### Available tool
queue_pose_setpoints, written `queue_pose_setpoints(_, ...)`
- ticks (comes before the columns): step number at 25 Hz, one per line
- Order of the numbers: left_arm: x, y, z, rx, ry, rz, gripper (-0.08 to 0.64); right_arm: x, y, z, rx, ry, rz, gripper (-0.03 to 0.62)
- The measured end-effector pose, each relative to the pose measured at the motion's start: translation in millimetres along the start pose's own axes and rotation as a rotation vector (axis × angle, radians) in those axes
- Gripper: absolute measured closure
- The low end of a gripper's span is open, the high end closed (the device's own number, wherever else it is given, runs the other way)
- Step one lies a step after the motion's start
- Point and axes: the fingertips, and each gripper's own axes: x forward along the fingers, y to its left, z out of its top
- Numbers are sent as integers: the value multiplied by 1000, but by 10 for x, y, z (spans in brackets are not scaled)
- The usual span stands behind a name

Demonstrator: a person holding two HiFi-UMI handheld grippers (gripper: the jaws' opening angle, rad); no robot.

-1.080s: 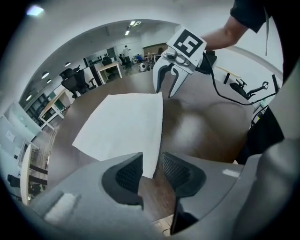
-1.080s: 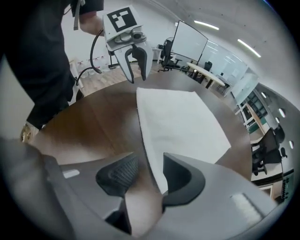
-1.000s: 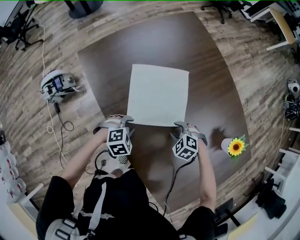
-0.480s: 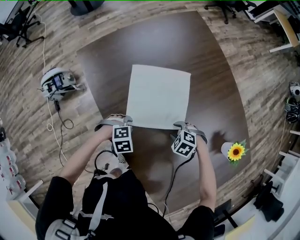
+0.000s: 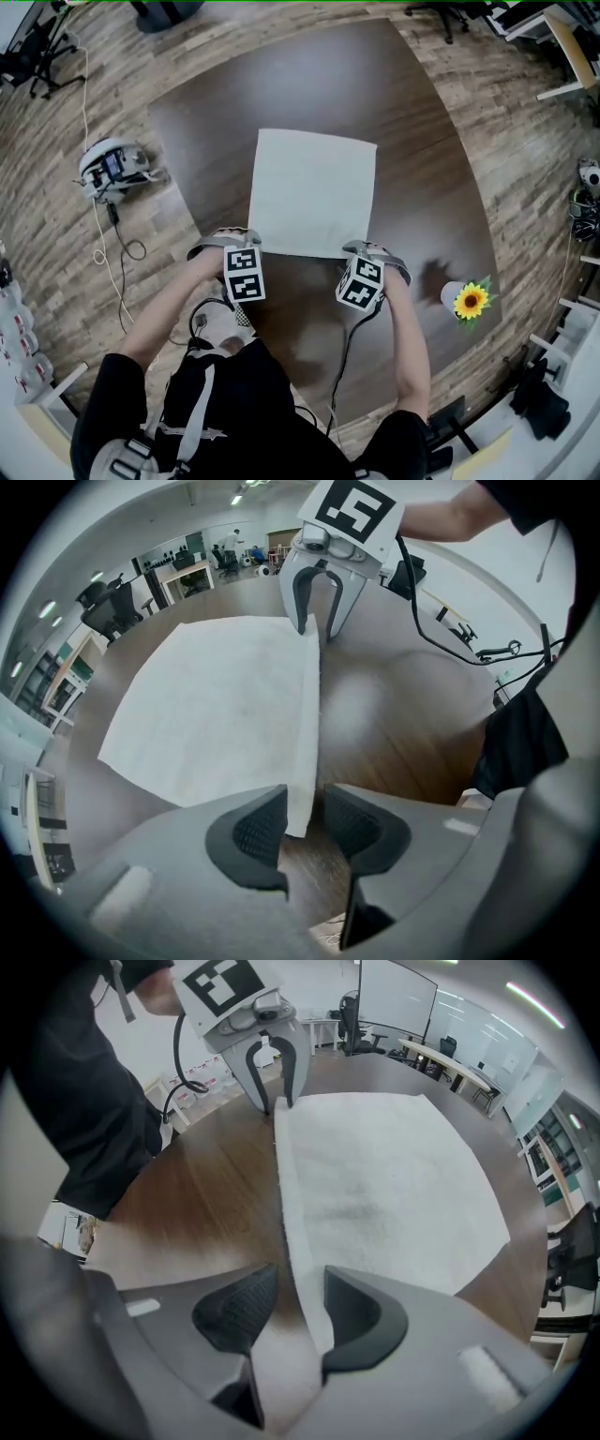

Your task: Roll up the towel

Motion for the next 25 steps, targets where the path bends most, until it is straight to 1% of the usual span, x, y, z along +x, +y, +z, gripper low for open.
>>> queue_pose_setpoints(5,-6,-44,11,22,1,15,446,6,43,-16,-12,11,-15,470)
queue_pose_setpoints(7,-6,-37,10,42,4,45,473,16,57,-34,-11,12,-31,491)
queue_pose_setpoints(8,-6,-22,3,54,5,69,508,19,53,-36,-16,13,-49,502)
queue_pose_setpoints(9,-7,-8,-8,65,6,92,522,20,48,-32,-24,15,-68,555)
queue_pose_setpoints(10,-7,-3,-18,71,7,106,522,23,47,-27,-33,17,-84,572)
queue_pose_setpoints(14,-36,-23,-29,75,12,131,523,35,88,-21,-64,24,-141,577)
queue_pose_setpoints(19,-170,-138,-82,88,13,146,525,-46,281,33,-75,17,-168,578)
queue_pose_setpoints(22,-231,-326,-150,100,18,124,525,-89,509,71,-70,3,-152,578)
queue_pose_setpoints(25,-269,-538,-221,111,18,92,525,-99,766,99,-58,-3,-115,578)
